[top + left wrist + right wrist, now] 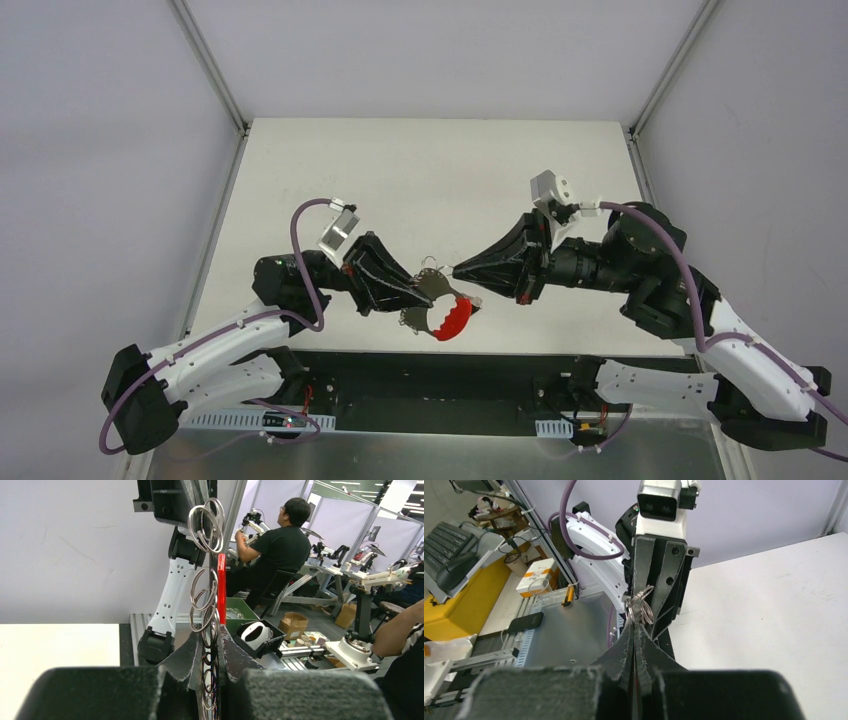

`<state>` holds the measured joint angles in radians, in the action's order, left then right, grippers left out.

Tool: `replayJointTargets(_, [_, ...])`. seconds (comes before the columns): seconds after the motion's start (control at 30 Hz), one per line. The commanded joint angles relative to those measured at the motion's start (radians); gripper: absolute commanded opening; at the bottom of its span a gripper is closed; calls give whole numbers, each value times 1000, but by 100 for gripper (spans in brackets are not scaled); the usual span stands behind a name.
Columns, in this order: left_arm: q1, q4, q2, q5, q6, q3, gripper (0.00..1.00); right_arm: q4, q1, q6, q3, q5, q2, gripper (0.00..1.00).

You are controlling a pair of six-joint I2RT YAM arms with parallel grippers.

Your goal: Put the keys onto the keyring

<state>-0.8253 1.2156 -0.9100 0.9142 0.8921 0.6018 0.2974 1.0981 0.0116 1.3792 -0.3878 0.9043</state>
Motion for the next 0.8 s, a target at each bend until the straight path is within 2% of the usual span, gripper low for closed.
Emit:
replayJointTargets(0.0, [-7, 121, 0, -37, 46, 48, 0, -87, 0, 65, -71, -39, -56, 0])
replayJointTargets(0.07, [-7, 123, -8, -34, 47, 54, 0, -161, 0, 52, -118, -79, -69, 3])
replayJointTargets(0.13, [-8, 125, -14, -34, 47, 57, 0, -179, -1, 45, -134, -118, -65, 24])
replayJointTargets(0.17, [-8, 125, -15, -35, 47, 57, 0, -179, 0, 43, -136, -122, -63, 32])
replayJointTargets(0.27, [-8, 110, -9, -46, 39, 53, 0, -185, -1, 42, -160, -65, -81, 44])
replayJointTargets(0.47, [-9, -46, 50, -135, -56, 49, 0, -199, 0, 30, -230, 74, -148, 49])
replayJointTargets(0.63, [-9, -287, 153, -330, -177, 36, 0, -171, 0, 36, -335, 322, -197, 49])
replayJointTargets(0.77, [-8, -372, 210, -485, -216, 13, 0, -161, 1, 38, -426, 446, -214, 49])
